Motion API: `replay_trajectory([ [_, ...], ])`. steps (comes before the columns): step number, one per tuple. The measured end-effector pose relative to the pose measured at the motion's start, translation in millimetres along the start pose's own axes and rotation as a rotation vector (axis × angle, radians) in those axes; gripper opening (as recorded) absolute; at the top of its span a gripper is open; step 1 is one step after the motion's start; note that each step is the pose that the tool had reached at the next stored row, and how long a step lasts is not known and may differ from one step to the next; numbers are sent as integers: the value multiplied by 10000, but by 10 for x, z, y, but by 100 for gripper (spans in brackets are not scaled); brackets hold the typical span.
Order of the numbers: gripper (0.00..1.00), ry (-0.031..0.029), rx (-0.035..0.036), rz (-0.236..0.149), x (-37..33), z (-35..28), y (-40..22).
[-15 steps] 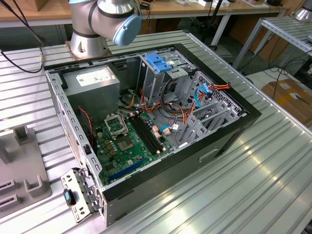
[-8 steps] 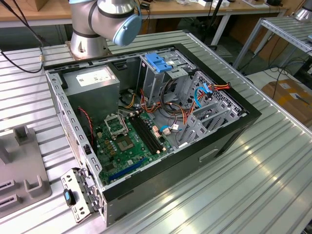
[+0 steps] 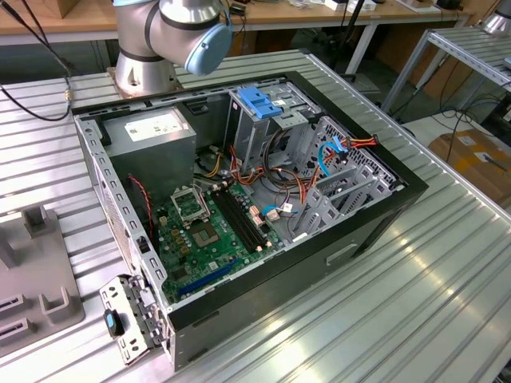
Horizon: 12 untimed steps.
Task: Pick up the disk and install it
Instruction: 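Pick up the disk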
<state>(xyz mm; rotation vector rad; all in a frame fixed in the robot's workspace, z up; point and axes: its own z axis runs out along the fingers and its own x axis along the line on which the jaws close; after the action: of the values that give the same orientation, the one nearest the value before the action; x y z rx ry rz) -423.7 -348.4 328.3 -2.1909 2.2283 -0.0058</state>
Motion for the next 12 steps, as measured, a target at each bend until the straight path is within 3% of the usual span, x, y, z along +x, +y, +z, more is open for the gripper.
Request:
replay_trajectory([
  [7, 66, 0, 0, 0, 2, 209, 3],
  [12, 66, 1, -2, 1, 1, 257, 4],
])
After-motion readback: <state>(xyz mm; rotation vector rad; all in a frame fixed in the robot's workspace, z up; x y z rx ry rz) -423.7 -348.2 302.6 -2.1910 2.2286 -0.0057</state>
